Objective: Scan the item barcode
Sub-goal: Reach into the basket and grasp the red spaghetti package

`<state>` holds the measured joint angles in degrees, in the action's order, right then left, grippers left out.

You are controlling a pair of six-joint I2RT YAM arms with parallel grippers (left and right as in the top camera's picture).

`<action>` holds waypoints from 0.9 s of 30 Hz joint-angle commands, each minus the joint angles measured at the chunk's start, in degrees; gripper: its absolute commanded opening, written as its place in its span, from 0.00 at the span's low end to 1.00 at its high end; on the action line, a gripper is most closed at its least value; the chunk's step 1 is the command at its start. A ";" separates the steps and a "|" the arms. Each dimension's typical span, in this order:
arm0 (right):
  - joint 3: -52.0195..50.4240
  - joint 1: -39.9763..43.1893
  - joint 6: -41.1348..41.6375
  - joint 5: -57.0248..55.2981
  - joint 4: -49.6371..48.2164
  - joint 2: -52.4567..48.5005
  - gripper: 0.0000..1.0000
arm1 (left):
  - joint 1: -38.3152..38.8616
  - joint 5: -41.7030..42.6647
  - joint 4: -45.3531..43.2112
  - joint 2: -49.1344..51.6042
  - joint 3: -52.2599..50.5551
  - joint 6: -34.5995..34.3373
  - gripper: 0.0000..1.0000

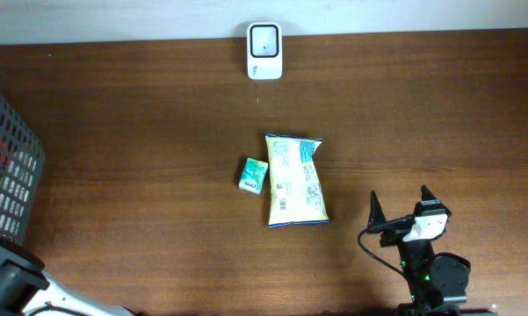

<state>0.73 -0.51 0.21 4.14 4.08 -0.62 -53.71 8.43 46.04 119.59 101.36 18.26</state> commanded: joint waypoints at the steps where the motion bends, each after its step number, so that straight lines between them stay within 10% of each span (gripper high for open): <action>1: -0.42 -0.22 0.09 0.11 0.07 0.37 0.99 | 0.07 0.79 -0.55 2.86 -0.07 6.14 0.98; 9: -0.42 -0.22 0.09 0.11 0.09 0.37 0.99 | 0.07 0.81 -0.13 8.72 -0.07 7.21 0.92; 16: -0.42 -0.22 0.11 0.09 0.07 0.37 0.99 | 0.07 0.79 -0.07 9.44 -0.04 7.15 0.08; 27: -0.42 -0.22 0.09 0.11 0.07 0.37 0.99 | 0.81 0.85 1.57 -0.46 6.43 -4.22 0.00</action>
<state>0.73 -0.51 0.21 4.12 4.08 -0.62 -54.06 8.05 47.13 125.80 104.71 21.10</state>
